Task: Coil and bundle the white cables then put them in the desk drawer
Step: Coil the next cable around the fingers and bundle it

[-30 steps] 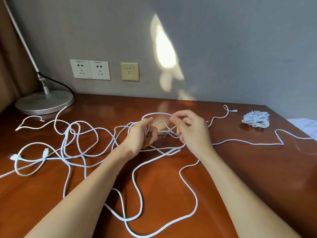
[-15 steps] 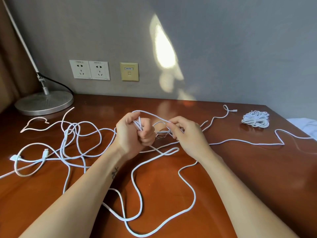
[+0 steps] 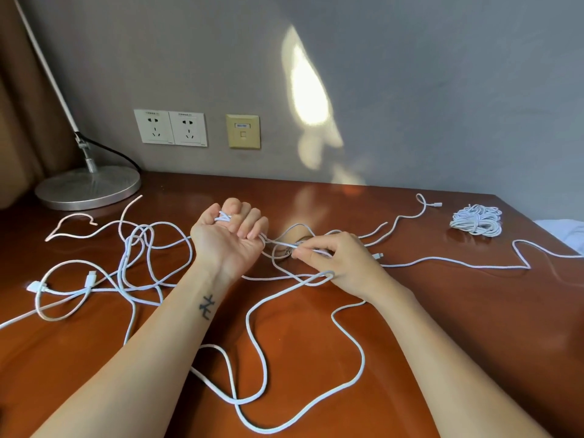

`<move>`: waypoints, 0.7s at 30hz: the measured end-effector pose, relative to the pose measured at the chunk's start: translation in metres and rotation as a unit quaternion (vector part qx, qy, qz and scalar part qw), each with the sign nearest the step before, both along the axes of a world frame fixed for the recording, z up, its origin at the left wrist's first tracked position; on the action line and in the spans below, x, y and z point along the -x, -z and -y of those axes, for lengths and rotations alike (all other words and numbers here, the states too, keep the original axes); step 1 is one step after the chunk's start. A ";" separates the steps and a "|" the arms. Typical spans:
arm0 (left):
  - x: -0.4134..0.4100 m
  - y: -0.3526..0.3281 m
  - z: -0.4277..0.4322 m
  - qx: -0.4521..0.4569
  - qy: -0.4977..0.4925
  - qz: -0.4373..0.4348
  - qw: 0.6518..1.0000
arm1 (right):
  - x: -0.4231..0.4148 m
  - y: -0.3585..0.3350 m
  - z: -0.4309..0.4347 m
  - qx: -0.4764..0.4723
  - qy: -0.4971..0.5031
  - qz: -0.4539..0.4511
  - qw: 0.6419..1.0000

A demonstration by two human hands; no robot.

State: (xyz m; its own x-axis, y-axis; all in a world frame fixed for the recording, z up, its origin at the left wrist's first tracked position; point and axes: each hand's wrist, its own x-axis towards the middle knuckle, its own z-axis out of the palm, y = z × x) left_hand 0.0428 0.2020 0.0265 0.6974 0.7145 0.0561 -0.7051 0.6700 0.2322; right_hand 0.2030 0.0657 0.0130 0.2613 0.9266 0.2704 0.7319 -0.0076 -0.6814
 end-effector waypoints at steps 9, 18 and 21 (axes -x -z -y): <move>-0.009 0.002 -0.009 -0.060 -0.073 -0.127 0.987 | 0.011 -0.013 0.008 -0.010 -0.005 -0.073 0.997; -0.026 -0.009 -0.010 -0.176 -0.173 -0.357 0.901 | 0.010 -0.013 0.005 -0.045 -0.007 -0.139 0.989; -0.028 -0.007 -0.014 -0.255 -0.203 -0.438 0.838 | 0.013 -0.012 0.004 -0.076 0.029 -0.104 0.991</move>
State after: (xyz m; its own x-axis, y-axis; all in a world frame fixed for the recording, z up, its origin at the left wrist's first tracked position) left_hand 0.0705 0.2157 0.0336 0.3357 0.9418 0.0191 -0.2599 0.0731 0.9629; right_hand 0.1904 0.0616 0.0248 0.3775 0.8612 0.3403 0.5764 0.0691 -0.8142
